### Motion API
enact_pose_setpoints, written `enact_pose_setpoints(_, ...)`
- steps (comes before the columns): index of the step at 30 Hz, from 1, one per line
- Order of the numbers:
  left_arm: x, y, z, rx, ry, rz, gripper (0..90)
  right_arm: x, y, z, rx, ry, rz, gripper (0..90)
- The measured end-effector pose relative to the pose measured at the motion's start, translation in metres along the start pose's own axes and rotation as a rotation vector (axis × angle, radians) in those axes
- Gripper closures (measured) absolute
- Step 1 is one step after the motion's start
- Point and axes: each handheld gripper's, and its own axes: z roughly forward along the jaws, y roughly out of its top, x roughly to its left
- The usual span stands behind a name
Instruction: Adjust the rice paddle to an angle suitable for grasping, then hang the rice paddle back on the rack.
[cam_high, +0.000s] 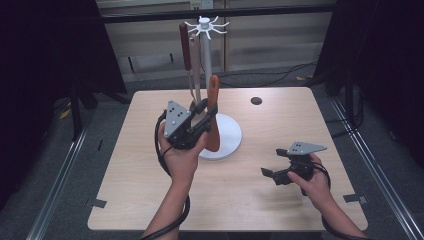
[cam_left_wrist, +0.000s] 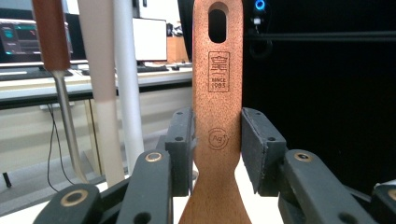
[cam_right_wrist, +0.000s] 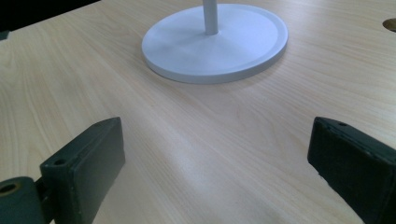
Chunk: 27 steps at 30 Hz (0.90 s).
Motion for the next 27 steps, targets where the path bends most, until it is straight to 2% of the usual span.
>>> enact_pose_setpoints(4, 0.001, 0.007, 0.000, -0.013, 0.001, 0.014, 66.0, 0.000, -0.001, 0.001, 0.007, 0.006, 0.006, 4.0)
enact_pose_setpoints(10, -0.002, 0.016, 0.004, -0.035, 0.027, 0.017, 66.0, -0.001, -0.001, 0.001, 0.008, 0.010, 0.002, 4.0)
enact_pose_setpoints(12, -0.001, 0.017, 0.005, -0.027, 0.025, 0.030, 66.0, 0.000, 0.000, 0.001, 0.004, 0.008, 0.001, 4.0)
enact_pose_setpoints(14, -0.002, 0.019, 0.007, -0.039, 0.045, 0.019, 66.0, 0.000, 0.000, 0.001, 0.004, 0.009, 0.004, 4.0)
enact_pose_setpoints(16, -0.002, 0.021, 0.008, -0.031, 0.060, 0.041, 66.0, -0.001, 0.000, 0.000, 0.003, 0.011, 0.005, 4.0)
enact_pose_setpoints(18, -0.002, 0.023, 0.009, -0.044, 0.078, 0.060, 65.9, -0.001, 0.000, -0.001, 0.001, 0.011, 0.008, 4.0)
enact_pose_setpoints(19, -0.002, 0.024, 0.009, -0.052, 0.103, 0.058, 66.0, -0.001, 0.000, -0.001, -0.003, 0.011, 0.006, 4.0)
enact_pose_setpoints(20, -0.002, 0.025, 0.010, -0.050, 0.082, 0.056, 66.0, -0.001, 0.000, -0.001, -0.003, 0.011, 0.010, 4.0)
enact_pose_setpoints(27, -0.003, 0.031, 0.013, -0.072, 0.129, 0.077, 66.0, -0.002, 0.000, -0.001, -0.002, 0.015, 0.006, 4.0)
